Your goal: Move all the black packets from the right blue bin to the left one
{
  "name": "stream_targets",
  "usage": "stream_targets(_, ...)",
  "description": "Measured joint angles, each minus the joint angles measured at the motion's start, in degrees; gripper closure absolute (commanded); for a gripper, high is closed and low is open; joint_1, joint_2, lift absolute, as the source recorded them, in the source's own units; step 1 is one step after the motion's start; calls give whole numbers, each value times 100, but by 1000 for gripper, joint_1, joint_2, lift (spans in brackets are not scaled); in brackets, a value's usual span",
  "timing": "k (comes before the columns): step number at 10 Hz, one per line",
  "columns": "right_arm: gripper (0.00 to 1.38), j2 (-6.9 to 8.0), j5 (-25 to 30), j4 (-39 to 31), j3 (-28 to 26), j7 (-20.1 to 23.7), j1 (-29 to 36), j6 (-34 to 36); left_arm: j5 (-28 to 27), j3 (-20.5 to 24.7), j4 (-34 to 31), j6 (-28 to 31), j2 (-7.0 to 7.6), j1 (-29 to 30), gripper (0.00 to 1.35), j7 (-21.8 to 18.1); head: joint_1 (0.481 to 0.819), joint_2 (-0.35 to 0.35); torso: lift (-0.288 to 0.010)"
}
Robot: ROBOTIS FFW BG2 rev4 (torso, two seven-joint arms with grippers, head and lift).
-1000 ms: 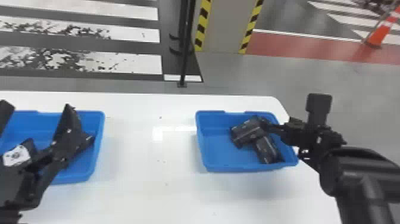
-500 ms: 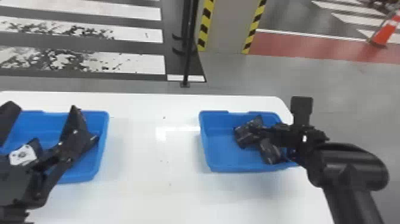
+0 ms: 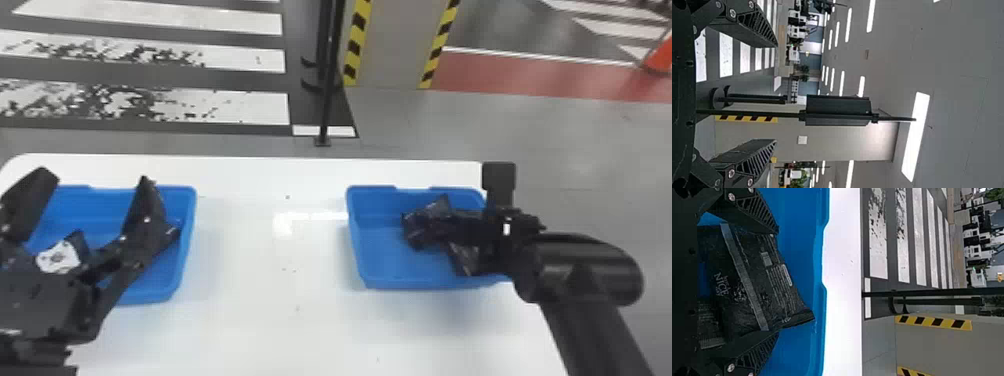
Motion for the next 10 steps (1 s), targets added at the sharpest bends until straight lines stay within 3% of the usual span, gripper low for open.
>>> stream_targets(1, 131, -10, -28, 114, 64, 2, -41, -10, -44, -1, 0, -25, 1, -1, 182, -7, 695, -167, -140)
stream_targets(2, 286, -13, -18, 167, 105, 3, -67, 61, -63, -1, 0, -38, 1, -1, 183, -9, 695, -166, -140)
stream_targets(3, 616, -19, 2, 205, 137, 3, -107, 162, -77, -1, 0, -46, 5, -1, 182, -11, 695, -165, -140)
stream_targets(5, 1124, -54, -98, 414, 209, 32, -218, 312, -103, 1, 8, -67, 16, 1, 185, -18, 695, -165, -140)
stream_targets(8, 1147, -45, -605, 443, 219, 29, -114, 296, -95, 14, 41, -133, 19, 7, 188, -18, 695, -144, -140)
stream_targets(10, 1147, -29, -1350, 349, 194, 41, 87, 156, -102, 17, 60, -206, 18, 10, 185, -18, 695, -124, -140)
